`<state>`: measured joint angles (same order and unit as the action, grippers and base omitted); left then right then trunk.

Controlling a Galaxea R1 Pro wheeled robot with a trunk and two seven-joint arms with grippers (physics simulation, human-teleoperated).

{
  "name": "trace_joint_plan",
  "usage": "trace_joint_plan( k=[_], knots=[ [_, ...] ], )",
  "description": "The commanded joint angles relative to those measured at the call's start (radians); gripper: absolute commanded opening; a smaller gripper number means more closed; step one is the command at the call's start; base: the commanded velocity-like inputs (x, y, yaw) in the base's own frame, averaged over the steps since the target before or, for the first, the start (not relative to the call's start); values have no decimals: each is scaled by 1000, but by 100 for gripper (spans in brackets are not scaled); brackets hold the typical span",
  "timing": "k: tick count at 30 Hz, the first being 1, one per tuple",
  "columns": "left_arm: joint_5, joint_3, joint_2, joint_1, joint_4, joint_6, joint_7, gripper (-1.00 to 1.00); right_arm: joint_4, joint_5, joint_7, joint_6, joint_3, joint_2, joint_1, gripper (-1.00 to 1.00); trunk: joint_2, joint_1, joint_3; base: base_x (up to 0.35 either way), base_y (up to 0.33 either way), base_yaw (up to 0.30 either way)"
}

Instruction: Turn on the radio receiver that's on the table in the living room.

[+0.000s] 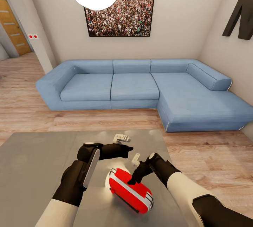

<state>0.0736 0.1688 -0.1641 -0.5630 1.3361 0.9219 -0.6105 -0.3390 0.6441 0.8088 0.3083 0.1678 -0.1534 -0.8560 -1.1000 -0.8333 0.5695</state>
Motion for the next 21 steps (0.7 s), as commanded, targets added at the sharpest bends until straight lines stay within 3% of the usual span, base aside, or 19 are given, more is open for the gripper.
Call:
trace_joint_plan(
  k=[1,13,17,19,21],
  knots=[
    [0,0,0,0,0,0,0,-100,0,0,0,0,0,0,0,100,0,0,0,0,0,0],
    [0,0,0,0,0,0,0,-100,-55,5,10,21,4,12,0,100,0,0,0,0,0,0],
    [0,0,0,0,0,0,0,-100,-280,7,104,200,4,30,-1,100,0,0,0,0,0,0],
    [0,0,0,0,0,0,0,-100,-424,8,198,311,4,78,-1,100,0,0,0,0,0,0],
    [0,0,0,0,0,0,0,-100,-521,8,265,373,4,125,-1,100,0,0,0,0,0,0]
  ],
)
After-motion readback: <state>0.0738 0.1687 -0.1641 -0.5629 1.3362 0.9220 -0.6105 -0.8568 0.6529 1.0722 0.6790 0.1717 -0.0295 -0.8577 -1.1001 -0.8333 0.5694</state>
